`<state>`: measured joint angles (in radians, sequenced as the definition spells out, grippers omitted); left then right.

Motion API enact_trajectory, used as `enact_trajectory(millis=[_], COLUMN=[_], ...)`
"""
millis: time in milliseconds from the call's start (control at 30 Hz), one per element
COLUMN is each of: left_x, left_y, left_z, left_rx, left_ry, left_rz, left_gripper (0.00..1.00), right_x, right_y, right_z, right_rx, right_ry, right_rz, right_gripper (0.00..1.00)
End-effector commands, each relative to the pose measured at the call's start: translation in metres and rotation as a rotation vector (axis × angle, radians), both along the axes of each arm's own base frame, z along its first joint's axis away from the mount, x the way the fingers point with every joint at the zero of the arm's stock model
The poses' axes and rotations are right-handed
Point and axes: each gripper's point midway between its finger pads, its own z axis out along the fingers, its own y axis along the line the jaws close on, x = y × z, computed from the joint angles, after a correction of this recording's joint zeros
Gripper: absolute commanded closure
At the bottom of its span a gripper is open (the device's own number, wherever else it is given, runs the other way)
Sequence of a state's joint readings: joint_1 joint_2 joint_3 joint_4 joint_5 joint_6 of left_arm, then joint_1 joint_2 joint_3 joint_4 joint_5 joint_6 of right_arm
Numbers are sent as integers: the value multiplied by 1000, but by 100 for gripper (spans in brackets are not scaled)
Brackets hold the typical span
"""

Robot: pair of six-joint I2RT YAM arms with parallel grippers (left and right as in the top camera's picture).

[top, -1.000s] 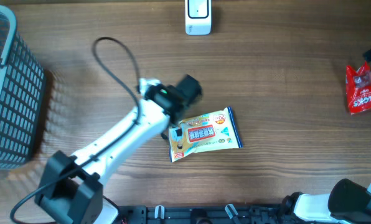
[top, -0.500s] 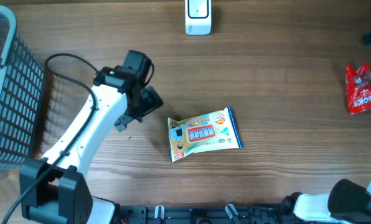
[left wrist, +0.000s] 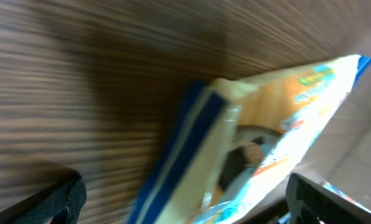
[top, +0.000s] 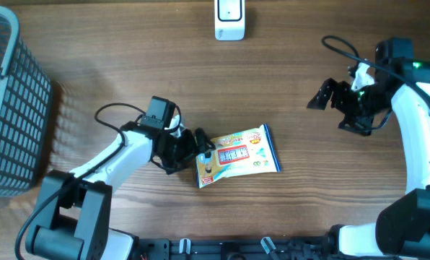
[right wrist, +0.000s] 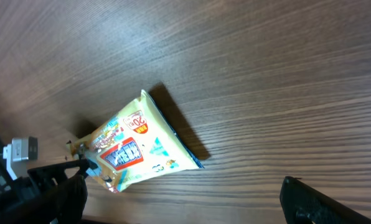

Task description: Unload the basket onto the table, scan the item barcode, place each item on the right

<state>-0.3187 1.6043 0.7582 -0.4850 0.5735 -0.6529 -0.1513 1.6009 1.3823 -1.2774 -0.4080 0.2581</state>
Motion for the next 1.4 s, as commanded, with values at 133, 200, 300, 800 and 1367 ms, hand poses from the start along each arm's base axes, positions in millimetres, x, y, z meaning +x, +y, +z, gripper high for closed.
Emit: enact_trajectory(millis=[133, 200, 300, 800, 1367], left_x=[-15, -16, -15, 64, 34], left_y=[-36, -40, -40, 15, 79], left_z=[-10, -8, -9, 111, 246], left_rx=[-122, -158, -152, -33, -53], left_ry=[102, 125, 122, -379, -654], left_rz=[-14, -9, 0, 220, 633], left_gripper=[5, 37, 78, 96, 96], right_x=[0, 0, -2, -1, 33], right_y=[8, 8, 8, 37, 121], right_z=[0, 0, 0, -1, 7], right_rx=[37, 37, 36, 24, -85], right_ry=[-15, -18, -18, -59, -385], right_rz=[31, 36, 51, 190, 608], right_gripper=[0, 0, 0, 0, 1])
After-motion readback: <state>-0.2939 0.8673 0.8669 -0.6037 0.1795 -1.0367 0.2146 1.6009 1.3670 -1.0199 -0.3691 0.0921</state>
